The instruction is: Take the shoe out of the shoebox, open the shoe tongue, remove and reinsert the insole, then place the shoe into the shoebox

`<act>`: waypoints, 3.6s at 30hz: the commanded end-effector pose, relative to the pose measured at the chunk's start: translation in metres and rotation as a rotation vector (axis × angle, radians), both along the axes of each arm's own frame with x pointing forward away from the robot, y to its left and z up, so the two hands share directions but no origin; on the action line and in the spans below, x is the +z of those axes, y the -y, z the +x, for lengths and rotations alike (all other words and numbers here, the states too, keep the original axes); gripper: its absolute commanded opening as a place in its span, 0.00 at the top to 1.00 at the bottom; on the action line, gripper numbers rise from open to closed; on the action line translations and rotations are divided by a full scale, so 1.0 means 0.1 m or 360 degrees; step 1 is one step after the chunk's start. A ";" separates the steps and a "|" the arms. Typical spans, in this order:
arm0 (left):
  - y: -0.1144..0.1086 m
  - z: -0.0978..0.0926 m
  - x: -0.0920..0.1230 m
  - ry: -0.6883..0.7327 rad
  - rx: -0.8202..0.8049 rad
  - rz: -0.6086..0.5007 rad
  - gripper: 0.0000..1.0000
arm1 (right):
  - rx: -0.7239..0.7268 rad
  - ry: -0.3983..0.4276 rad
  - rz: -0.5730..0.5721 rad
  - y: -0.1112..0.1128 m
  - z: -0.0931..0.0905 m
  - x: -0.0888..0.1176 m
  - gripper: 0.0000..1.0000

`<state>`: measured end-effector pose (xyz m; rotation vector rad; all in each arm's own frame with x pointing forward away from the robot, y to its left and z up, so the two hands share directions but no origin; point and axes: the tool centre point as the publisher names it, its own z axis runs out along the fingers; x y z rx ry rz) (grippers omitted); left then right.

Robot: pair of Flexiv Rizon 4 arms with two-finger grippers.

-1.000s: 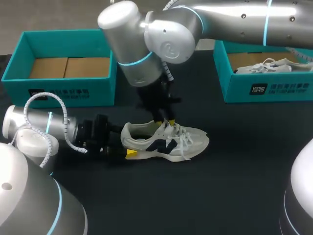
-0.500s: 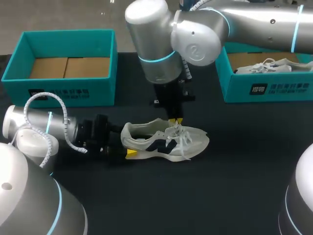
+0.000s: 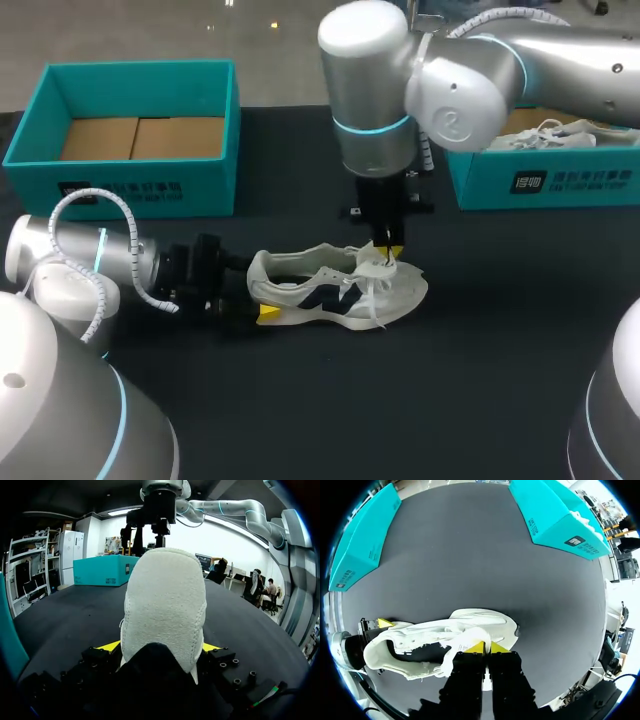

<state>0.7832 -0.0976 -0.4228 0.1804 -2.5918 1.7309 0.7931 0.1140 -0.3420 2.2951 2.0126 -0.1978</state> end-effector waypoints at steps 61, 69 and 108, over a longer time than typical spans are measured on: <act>0.00 0.00 0.00 0.0000 -0.0001 0.0003 1.00 | 0.1414 0.0376 0.0233 -0.52 0.09 0.74 0.00; 0.00 0.00 0.00 0.0000 -0.0001 0.0003 1.00 | 0.1414 0.0376 0.0233 -0.52 0.09 0.74 0.00; 0.00 0.00 0.00 0.0000 -0.0001 0.0003 1.00 | 0.2553 -0.0119 0.0051 -0.83 0.44 0.76 1.00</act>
